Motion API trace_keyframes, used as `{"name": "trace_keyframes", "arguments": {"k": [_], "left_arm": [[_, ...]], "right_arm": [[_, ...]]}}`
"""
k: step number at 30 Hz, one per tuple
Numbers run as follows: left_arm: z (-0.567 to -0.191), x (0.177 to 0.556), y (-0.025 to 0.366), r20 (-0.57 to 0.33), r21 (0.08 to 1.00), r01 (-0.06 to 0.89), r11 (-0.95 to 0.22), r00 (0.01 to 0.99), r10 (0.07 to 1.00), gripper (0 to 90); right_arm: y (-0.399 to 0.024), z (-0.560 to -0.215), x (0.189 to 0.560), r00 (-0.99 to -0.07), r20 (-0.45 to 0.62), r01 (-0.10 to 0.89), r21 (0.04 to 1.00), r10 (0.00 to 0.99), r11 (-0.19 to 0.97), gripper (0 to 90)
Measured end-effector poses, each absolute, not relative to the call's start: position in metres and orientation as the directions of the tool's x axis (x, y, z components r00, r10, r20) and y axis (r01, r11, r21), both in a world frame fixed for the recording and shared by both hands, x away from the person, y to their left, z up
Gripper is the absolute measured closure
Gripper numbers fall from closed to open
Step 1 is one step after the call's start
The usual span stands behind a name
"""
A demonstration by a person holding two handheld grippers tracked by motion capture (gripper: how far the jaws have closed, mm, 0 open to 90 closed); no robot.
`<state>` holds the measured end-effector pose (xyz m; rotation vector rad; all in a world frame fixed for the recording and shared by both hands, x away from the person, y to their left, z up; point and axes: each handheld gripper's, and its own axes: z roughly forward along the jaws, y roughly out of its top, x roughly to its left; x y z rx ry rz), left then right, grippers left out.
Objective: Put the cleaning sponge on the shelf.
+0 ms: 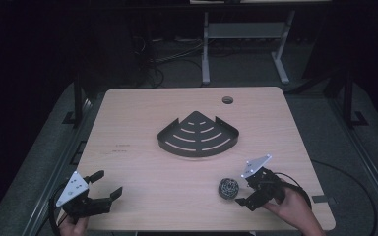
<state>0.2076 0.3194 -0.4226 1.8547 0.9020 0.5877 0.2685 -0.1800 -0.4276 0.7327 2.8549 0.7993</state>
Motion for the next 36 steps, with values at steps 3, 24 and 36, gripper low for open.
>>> {"name": "trace_keyframes", "arguments": {"k": [3, 24, 36], "left_arm": [[-0.422, 0.207, 0.320, 0.012, 0.905, 0.331, -0.267, 0.609, 0.793, 13.2], [-0.422, 0.207, 0.321, 0.013, 0.907, 0.327, -0.266, 0.609, 0.793, 13.3], [-0.421, 0.207, 0.321, 0.006, 0.910, 0.325, -0.256, 0.610, 0.793, 13.2]], "right_arm": [[-0.176, -0.428, 0.271, -0.886, 0.040, 0.416, 0.505, 0.461, 0.756, 15.2], [-0.154, -0.430, 0.280, -0.901, 0.036, 0.398, 0.460, 0.431, 0.794, 15.1], [-0.142, -0.433, 0.286, -0.910, 0.033, 0.387, 0.432, 0.414, 0.815, 15.1]]}}
